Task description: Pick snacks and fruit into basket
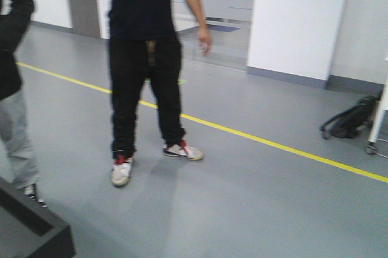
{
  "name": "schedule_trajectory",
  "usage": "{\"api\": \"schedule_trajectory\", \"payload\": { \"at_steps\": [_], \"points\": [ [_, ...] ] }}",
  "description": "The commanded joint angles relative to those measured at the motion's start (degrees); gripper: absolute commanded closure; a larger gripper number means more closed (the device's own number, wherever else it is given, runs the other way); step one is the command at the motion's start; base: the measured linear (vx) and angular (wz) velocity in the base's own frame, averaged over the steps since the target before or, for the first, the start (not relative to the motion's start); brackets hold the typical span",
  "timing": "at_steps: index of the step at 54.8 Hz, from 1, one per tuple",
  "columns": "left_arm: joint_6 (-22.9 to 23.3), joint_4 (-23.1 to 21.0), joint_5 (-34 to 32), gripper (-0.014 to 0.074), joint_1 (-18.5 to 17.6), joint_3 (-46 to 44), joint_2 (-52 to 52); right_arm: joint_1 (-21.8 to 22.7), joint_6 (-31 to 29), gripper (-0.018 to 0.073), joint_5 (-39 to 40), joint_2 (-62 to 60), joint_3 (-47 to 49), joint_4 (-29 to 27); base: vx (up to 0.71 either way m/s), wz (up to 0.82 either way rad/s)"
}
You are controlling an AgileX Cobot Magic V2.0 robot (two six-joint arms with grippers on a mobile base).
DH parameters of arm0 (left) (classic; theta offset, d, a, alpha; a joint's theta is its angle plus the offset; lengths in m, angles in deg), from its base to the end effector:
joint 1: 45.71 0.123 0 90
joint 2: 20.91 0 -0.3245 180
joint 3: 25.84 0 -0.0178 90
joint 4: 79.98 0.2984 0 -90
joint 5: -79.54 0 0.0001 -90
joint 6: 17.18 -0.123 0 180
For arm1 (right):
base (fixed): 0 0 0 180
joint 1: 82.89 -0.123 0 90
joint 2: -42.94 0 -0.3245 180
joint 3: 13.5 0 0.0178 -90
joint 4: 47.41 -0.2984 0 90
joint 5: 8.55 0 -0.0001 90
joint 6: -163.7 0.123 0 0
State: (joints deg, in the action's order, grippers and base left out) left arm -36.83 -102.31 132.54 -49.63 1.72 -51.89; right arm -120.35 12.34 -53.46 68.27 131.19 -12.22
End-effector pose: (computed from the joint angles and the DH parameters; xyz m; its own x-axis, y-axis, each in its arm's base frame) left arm 0.0748 -0.0426 0.4220 -0.2940 0.1161 -0.9487 0.3822 0.9241 -0.0054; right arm 0.0850 0.0020 0.4044 -0.1438 -0.0680 -0.9873 -0.2322 0.9721 -0.0331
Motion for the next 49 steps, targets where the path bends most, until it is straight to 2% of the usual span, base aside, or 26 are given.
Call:
{"api": "schedule_trajectory", "payload": {
  "at_steps": [1, 49],
  "points": [
    [0.59, -1.54, -4.56, 0.0604, -0.01, -1.37, -0.78, 0.42, -0.89, 0.0564, 4.35, 0.66, 1.60, 2.46, -0.19, -0.56],
    [0.59, -1.54, -4.56, 0.0604, -0.01, -1.37, -0.78, 0.42, -0.89, 0.0564, 4.35, 0.66, 1.60, 2.46, -0.22, -0.43]
  ]
}}
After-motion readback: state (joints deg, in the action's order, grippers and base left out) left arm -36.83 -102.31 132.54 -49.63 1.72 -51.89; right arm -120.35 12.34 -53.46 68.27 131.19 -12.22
